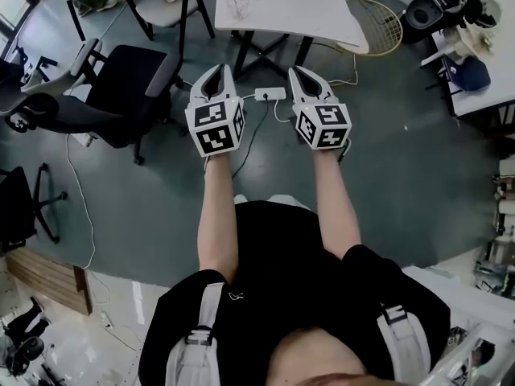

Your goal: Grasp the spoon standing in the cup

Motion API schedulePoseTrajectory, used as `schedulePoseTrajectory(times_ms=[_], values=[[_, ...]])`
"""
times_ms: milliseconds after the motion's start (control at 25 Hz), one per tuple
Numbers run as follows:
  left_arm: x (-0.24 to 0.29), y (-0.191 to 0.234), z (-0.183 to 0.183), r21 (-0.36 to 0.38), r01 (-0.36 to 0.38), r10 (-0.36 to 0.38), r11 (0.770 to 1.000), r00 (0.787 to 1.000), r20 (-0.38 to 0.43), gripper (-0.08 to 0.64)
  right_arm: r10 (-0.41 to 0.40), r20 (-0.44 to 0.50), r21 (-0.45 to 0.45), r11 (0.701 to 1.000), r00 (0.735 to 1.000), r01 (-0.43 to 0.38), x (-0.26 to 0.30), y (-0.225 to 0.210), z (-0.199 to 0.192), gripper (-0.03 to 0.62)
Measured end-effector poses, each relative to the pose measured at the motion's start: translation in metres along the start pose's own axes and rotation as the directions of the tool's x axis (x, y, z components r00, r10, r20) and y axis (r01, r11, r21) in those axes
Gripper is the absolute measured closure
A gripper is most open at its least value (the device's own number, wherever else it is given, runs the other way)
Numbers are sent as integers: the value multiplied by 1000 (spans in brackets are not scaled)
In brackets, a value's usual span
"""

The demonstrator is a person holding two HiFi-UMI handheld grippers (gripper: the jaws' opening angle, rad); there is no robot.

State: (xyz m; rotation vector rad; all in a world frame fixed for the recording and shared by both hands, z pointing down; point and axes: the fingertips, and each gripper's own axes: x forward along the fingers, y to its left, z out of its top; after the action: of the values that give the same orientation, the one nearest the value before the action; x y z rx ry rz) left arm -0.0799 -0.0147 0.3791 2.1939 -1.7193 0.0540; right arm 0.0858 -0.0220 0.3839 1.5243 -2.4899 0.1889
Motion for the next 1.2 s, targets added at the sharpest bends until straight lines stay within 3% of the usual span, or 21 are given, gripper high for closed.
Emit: schedulePoseTrajectory(times_ms=[160,360,760,1200], values=[[2,0,20,-9,15,-14,1000,998,67,545,-16,-1,-22,1000,1000,16,5,-5,6,586],[4,6,28,-9,12,-12,1000,996,83,545,-28,-7,-176,984,1000,26,14,5,13,586],[9,19,35,-3,-6,7,1000,993,115,545,-23,-3,-166,986,1000,22,30,-2,15,586],[60,47,59,47,-38,31,998,990,141,545,33,132,-138,990,991,-15,91,-18,59,586]])
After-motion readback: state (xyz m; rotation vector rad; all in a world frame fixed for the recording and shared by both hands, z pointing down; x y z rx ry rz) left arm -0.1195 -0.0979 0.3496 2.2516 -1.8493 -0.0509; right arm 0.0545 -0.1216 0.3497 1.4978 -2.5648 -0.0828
